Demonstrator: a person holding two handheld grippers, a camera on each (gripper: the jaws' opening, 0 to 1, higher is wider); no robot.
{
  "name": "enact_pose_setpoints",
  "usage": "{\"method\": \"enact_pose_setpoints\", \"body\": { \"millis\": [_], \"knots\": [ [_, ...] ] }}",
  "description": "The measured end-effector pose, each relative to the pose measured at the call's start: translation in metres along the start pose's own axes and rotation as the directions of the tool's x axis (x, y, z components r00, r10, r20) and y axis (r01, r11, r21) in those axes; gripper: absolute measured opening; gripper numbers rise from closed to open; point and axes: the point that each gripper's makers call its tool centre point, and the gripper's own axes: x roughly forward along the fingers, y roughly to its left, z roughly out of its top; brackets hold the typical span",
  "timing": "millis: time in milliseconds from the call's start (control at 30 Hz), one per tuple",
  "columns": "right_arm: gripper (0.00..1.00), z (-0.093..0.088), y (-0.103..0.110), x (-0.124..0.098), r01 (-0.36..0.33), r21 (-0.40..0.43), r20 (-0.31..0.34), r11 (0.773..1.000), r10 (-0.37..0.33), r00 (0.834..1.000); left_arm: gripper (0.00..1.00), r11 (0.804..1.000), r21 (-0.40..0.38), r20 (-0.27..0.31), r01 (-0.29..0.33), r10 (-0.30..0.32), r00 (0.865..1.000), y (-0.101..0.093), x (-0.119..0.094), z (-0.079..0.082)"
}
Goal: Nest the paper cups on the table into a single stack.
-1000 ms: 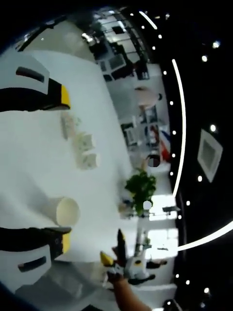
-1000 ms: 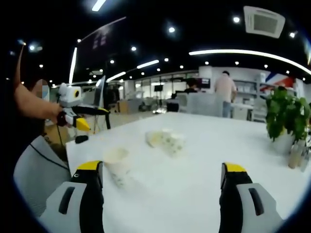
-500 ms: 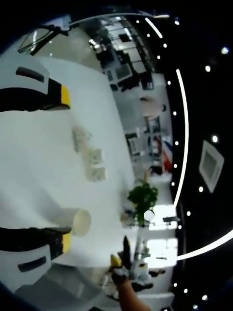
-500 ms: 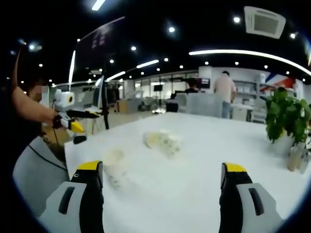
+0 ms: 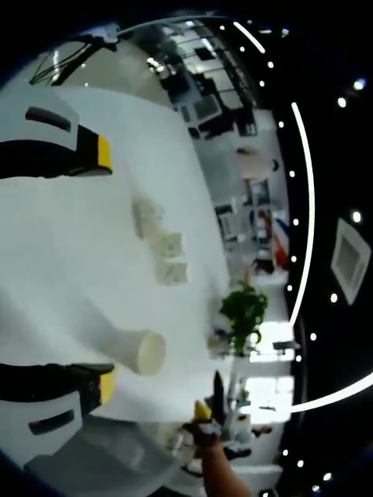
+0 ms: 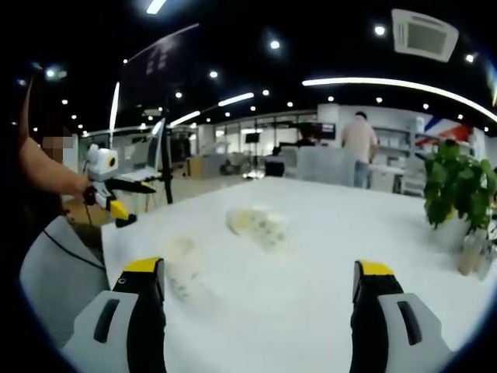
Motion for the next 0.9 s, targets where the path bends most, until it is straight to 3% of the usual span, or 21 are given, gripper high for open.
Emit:
{"method": "enact_pose_setpoints", "body": {
  "millis": [333, 500, 600, 900],
  "knots": [
    [1.00, -0.002, -0.001, 0.001, 0.001, -0.002, -0.009, 1.000, -0.001, 1.000, 0.99, 0.998, 0.041, -0.011, 0.039, -0.038, 0.999, 0.004, 0.008, 0.004],
    [1.00, -0.001, -0.005, 0.003, 0.003, -0.002, -0.010, 1.000, -0.003, 1.000, 0.99, 0.990, 0.119, -0.056, 0.082, -0.076, 0.996, 0.005, 0.016, 0.006],
    [1.00, 0.000, -0.005, 0.005, 0.003, -0.002, -0.007, 1.000, -0.003, 1.000, 0.99, 0.985, 0.120, -0.088, 0.125, -0.115, 0.989, 0.002, 0.020, 0.006],
    [1.00, -0.002, -0.002, 0.009, 0.002, 0.005, -0.006, 1.000, -0.002, 1.000, 0.99, 0.969, 0.201, -0.133, 0.144, -0.119, 0.984, 0.017, 0.039, 0.017]
  ]
}}
